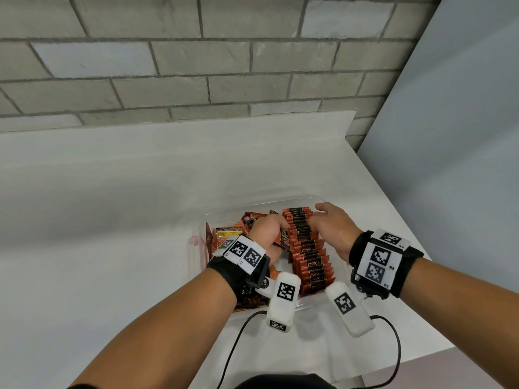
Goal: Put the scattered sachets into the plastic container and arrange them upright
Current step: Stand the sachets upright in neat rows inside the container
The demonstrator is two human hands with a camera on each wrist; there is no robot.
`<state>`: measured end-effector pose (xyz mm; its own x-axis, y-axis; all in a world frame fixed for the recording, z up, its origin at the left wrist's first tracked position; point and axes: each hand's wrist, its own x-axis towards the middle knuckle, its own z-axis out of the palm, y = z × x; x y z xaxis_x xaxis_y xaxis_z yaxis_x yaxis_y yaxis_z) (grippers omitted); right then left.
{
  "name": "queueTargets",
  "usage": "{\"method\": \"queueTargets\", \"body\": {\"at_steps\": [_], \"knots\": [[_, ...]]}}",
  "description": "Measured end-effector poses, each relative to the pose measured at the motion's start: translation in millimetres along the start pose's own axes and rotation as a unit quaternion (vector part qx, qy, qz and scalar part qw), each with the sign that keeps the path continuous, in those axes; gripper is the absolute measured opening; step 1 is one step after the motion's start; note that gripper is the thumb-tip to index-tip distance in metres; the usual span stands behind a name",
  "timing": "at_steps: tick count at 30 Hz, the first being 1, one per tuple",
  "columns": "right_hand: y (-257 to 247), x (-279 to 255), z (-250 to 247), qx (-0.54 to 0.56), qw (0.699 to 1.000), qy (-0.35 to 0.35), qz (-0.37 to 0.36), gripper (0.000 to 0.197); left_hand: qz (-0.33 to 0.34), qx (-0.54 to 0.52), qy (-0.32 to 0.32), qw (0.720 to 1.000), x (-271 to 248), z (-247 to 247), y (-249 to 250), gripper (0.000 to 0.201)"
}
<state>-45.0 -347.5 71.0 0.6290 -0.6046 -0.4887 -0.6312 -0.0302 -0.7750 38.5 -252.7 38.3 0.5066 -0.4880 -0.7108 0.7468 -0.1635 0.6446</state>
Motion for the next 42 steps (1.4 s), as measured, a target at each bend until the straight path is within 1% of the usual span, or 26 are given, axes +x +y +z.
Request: {"method": "queueTargets", "body": {"at_steps": [8,11,14,17,21,26,31,37,42], "knots": [[-2.4,-0.8,1.0,0.001,1.0,-0.011,0.001,0.061,-0.005,0.001,-0.018,1.0,-1.1,-5.1,-1.2,0.023],[-0.7,-4.1,-2.3,-0.01,1.0,-0.006,0.006,0.059,-0.011,0.032,-0.013,0.999,-1.3,-8.5,-1.0,0.018],[2.5,-9.1,-4.1,-0.018,1.0,-0.019,0.017,0.059,-0.022,0.057,-0.03,0.998,-7.4,-13.3,-2.3,0.02],[3.5,-11.4,-3.7,-0.02,0.999,-0.018,0.02,0.059,-0.025,0.054,-0.058,0.997,-14.4,-12.3,-5.2,0.021],[4.6,-12.4,0.3,-0.005,1.0,-0.011,0.014,0.055,-0.033,0.044,-0.06,0.997,-14.2,-8.9,-10.9,0.018],[6.9,-12.6,-0.8,-0.005,1.0,-0.002,0.014,0.058,-0.03,0.031,-0.069,0.997,-9.5,-8.9,-14.1,0.021],[7.6,-13.7,1.7,0.006,1.0,-0.002,0.009,0.056,-0.041,0.016,-0.086,0.995,-11.0,-7.4,-14.3,0.024],[7.7,-13.9,3.9,0.012,1.0,0.005,0.002,0.058,-0.041,-0.001,-0.08,0.996,-8.7,-4.6,-14.5,0.028],[9.7,-13.2,5.5,-0.006,1.0,0.011,-0.009,0.058,-0.045,0.004,-0.078,0.996,-6.1,-2.9,-15.5,0.032]]}}
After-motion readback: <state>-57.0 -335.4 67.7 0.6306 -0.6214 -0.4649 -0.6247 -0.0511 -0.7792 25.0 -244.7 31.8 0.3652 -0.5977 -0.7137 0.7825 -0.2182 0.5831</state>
